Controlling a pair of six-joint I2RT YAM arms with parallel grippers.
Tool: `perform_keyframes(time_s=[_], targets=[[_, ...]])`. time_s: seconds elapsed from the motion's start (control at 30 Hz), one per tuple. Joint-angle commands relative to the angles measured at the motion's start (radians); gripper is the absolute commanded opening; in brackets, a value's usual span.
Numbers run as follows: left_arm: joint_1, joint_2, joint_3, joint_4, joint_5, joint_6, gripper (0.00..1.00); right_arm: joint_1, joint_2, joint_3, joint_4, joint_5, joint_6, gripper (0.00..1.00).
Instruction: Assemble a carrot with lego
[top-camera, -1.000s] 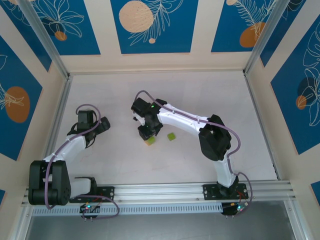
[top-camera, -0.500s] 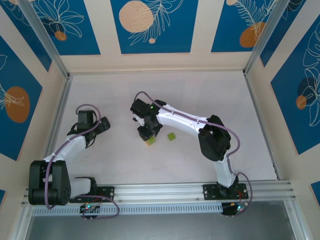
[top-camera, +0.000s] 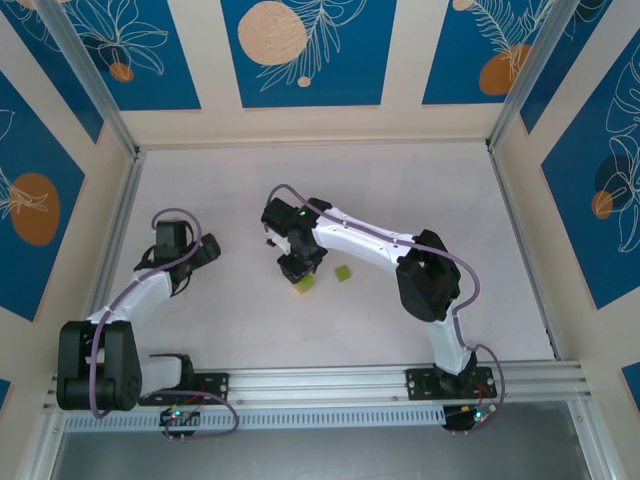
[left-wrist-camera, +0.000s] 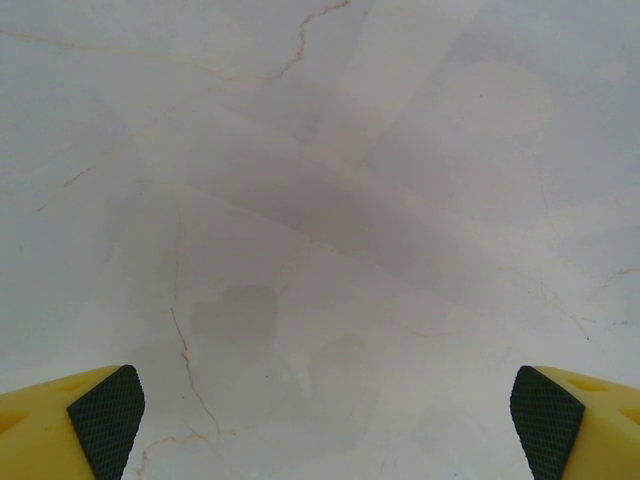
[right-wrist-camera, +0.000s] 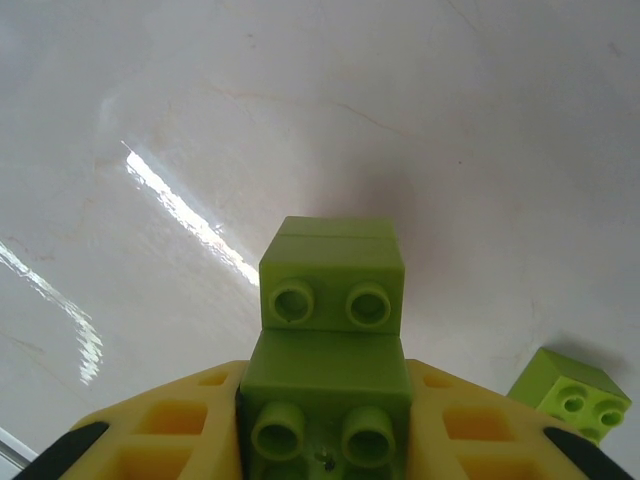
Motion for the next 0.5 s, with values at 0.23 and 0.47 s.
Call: perform_keyframes(time_s=[0.23,0.47], targets=[[0.017,-0.005,0.0,0.003,0.007,-0.012,0.97,-0.015,-0.017,-0.077,-0.025,-0.023,-0.03,0.35],[0.017,-0.005,-0.002,0.002,0.004,-0.011,0.97,-0.013,-0.045,-0.101,-0.014,-0.02,-0.027,0.44]])
